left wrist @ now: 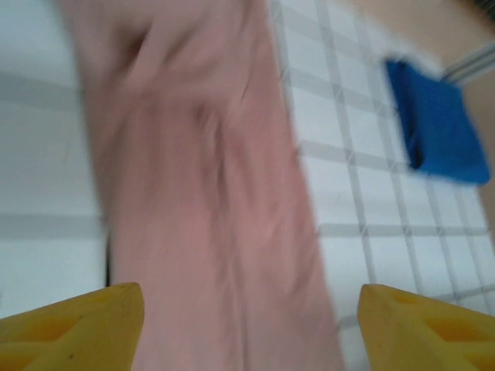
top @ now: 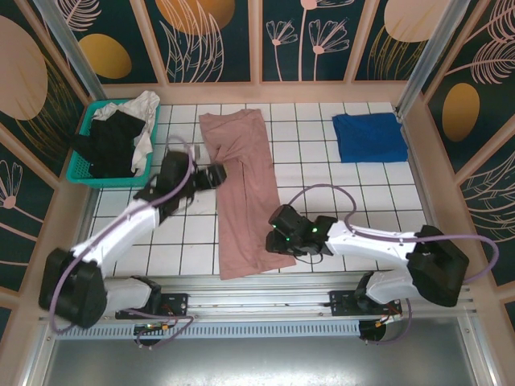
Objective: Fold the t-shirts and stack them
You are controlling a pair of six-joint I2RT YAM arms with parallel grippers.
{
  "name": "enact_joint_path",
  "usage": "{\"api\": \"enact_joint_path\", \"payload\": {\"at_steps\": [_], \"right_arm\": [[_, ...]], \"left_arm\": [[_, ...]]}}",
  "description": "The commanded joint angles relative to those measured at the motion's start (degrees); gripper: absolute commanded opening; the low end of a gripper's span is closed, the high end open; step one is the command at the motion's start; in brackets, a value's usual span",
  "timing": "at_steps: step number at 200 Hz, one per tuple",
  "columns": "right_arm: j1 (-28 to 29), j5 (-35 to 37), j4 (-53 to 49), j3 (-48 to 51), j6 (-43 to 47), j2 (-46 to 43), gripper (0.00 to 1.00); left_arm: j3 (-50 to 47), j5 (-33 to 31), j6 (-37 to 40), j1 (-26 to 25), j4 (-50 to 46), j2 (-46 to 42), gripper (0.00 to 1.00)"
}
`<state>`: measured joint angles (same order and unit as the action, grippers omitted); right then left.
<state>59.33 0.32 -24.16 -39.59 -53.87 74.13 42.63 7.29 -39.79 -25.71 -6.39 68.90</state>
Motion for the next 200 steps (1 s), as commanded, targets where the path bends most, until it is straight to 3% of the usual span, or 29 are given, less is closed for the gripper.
{"api": "enact_joint_path", "payload": {"at_steps": [1, 47, 87, 112, 149, 200], "right_arm": [[-0.8, 2.3, -7.1, 3.6, -2.9, -3.5, 0.5], [-3.9, -1.4, -4.4, 3.8, 2.9, -1.5, 0.5], [-3.8, -3.0, -2.2, 3.1, 4.2, 3.2, 0.49], [-3.4, -3.0, -2.1, 3.5, 4.1, 4.0, 0.49], [-2.7, -4.7, -0.5, 4.7, 3.7, 4.1, 0.49], [-1.6, -5.8, 0.5, 6.5, 2.6, 1.7, 0.46]], "left_arm": [[-9.1, -5.2, -8.7, -5.9, -7.2, -7.8, 0.68], [-16.8, -10.9, -21.8, -22.2, -18.7, -17.8, 0.66], [-19.5, -9.7, -27.3, -32.6, -13.3, -14.3, 0.63], [-19.3, -10.0, -27.2, -34.7, -14.4, -10.3, 0.62], [-21.5, -8.7, -27.5, -35.4, -13.3, -11.3, 0.55], [-23.6, -5.3, -26.0, -36.0, -5.9, -8.4, 0.38]]}}
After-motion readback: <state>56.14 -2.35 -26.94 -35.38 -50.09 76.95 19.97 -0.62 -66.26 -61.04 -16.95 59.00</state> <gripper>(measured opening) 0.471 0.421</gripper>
